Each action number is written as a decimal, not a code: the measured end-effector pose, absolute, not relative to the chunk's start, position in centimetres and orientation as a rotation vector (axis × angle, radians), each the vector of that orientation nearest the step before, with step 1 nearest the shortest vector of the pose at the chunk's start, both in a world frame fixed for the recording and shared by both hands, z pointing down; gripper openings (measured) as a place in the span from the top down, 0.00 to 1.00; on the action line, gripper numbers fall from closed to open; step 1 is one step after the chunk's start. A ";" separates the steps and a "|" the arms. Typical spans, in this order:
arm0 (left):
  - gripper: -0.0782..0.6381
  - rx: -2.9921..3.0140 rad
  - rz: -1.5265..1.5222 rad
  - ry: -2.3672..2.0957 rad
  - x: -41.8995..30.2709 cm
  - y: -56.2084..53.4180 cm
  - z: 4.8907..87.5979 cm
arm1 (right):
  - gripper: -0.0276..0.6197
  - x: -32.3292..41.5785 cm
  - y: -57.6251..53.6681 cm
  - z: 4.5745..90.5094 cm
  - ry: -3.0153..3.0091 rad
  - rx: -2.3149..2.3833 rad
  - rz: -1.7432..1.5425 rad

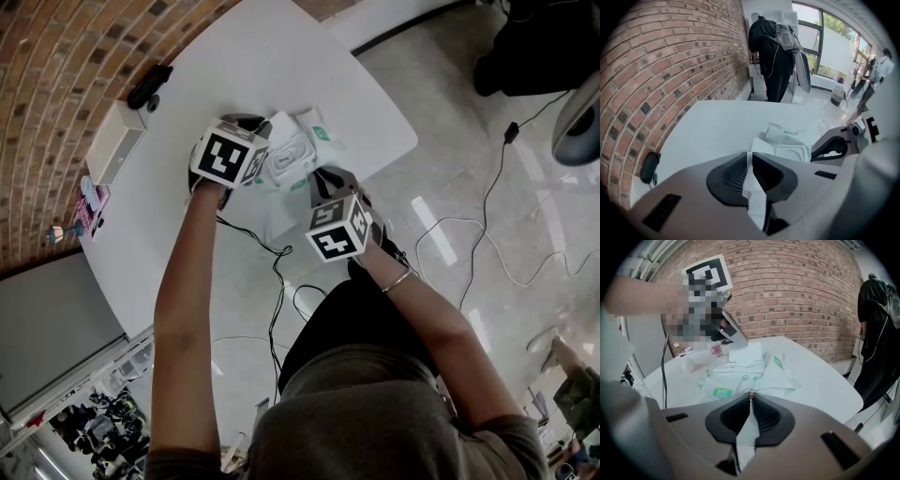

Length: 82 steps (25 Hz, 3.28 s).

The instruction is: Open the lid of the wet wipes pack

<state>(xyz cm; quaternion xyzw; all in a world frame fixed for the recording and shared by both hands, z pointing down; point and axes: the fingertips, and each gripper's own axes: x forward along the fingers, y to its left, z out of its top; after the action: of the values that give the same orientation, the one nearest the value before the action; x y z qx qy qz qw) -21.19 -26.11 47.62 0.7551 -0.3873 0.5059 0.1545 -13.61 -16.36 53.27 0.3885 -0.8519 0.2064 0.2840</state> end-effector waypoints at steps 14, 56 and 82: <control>0.82 2.059 1.425 -1.201 -22.1 -27.2 49.4 | 0.91 -13.5 -16.3 53.2 -2.284 1.029 0.553; 0.83 1.965 0.738 -1.745 -25.9 -19.7 43.9 | 0.89 -11.8 -16.4 48.7 -2.394 1.041 0.528; 0.84 1.808 0.370 -1.924 -27.2 -10.0 43.5 | 0.95 -10.5 -15.8 42.3 -2.497 1.023 0.353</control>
<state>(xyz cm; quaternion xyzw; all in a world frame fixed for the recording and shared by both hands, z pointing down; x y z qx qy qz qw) -27.18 -10.05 43.53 0.6592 -0.7012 0.1350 0.2355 -10.49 -15.79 42.25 0.3677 -0.8973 0.1269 0.2087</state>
